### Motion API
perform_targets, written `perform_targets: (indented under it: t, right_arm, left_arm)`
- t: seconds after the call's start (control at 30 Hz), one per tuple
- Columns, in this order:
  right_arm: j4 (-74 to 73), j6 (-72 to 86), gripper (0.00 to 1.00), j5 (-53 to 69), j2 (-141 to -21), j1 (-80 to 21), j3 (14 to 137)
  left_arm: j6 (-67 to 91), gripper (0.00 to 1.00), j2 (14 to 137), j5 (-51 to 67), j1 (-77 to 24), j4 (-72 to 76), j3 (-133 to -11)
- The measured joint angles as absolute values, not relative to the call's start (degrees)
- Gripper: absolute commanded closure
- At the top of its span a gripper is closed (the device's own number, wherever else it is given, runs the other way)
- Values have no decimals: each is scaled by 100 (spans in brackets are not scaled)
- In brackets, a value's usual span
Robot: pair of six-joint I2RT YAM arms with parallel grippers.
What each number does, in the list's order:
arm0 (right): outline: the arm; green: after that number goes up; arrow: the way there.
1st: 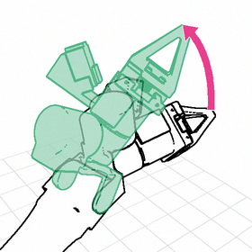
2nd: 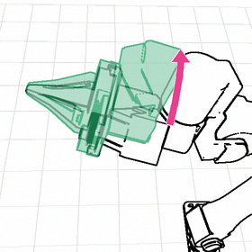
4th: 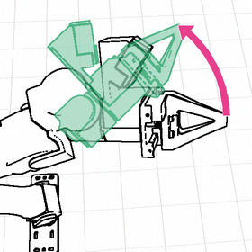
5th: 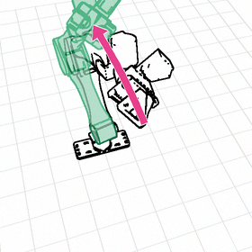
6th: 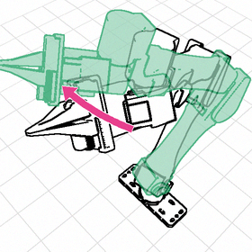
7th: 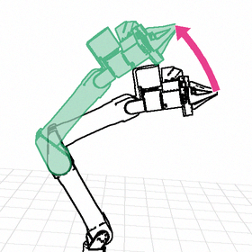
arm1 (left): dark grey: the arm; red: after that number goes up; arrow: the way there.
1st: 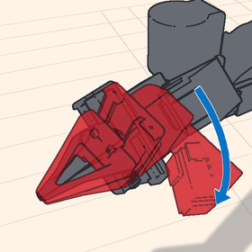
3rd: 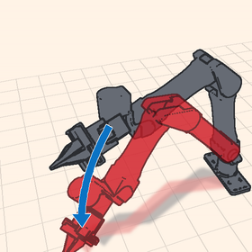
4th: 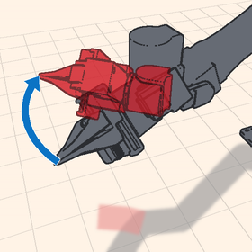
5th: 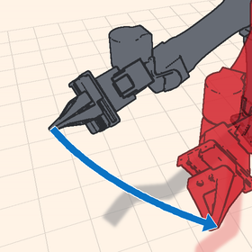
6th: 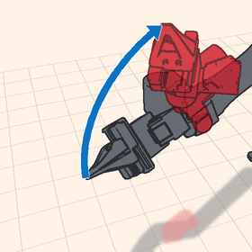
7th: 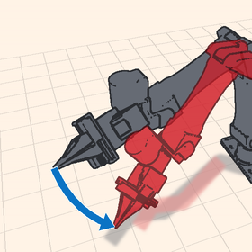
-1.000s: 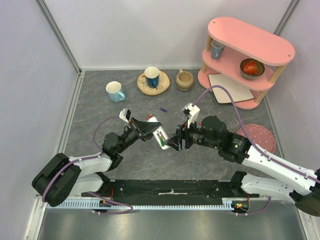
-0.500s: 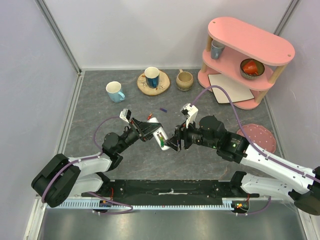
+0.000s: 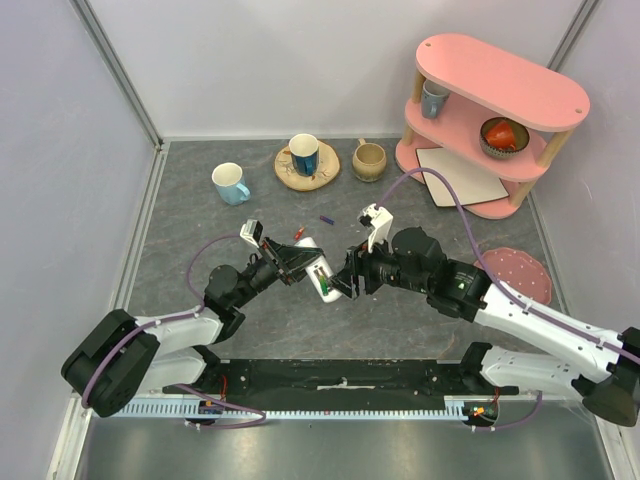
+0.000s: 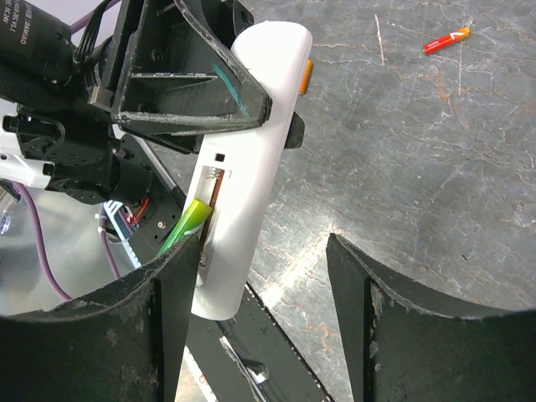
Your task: Load the batteries into the remote control
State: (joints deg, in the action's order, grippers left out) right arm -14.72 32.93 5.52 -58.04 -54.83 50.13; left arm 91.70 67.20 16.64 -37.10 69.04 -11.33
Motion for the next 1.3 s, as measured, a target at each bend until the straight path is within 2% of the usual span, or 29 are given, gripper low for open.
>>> perform_targets:
  t: [1.3]
  right_arm:
    - [-1551,3286,29,908,-6272,-4991,5234]
  left_arm:
    - [9166,98,6705,1603,-3710,6584,-1114]
